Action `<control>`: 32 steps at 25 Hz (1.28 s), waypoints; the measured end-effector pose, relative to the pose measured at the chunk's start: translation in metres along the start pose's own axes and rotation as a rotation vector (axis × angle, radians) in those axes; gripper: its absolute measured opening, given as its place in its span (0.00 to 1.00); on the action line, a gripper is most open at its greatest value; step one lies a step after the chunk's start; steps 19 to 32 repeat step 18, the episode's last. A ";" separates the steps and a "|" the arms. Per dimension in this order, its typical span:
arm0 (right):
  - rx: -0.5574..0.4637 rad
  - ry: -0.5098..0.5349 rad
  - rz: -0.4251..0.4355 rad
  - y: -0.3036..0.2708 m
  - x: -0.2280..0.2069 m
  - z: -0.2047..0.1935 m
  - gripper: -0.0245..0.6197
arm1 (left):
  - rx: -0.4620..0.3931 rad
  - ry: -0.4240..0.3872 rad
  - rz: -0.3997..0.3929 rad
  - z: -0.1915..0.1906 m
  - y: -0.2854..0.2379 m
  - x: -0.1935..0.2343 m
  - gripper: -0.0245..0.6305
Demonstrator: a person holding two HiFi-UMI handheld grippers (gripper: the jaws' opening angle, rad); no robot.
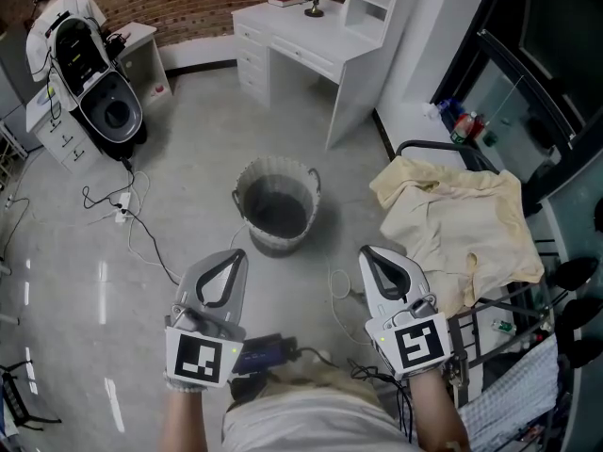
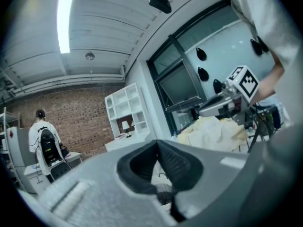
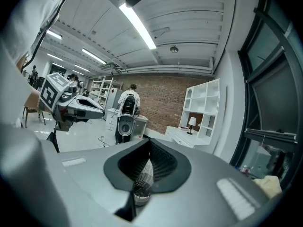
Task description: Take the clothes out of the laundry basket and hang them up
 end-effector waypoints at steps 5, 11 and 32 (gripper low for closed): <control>0.024 -0.003 0.005 0.001 0.005 -0.004 0.05 | -0.002 0.003 -0.010 -0.001 0.000 -0.003 0.03; 0.029 -0.007 0.007 0.002 0.009 -0.008 0.05 | -0.011 0.006 -0.011 -0.004 0.000 -0.007 0.03; 0.039 -0.005 0.004 0.001 0.012 -0.010 0.05 | -0.012 0.012 -0.013 -0.007 0.001 -0.010 0.03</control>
Point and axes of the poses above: the fingertips, and each gripper's own axes: y backward along the fingers, x to its left, z out of its top, the point moved 10 cm from there along y, backward along the fingers, and after that the axes turned 1 degree about y, right-handed, at the moved point
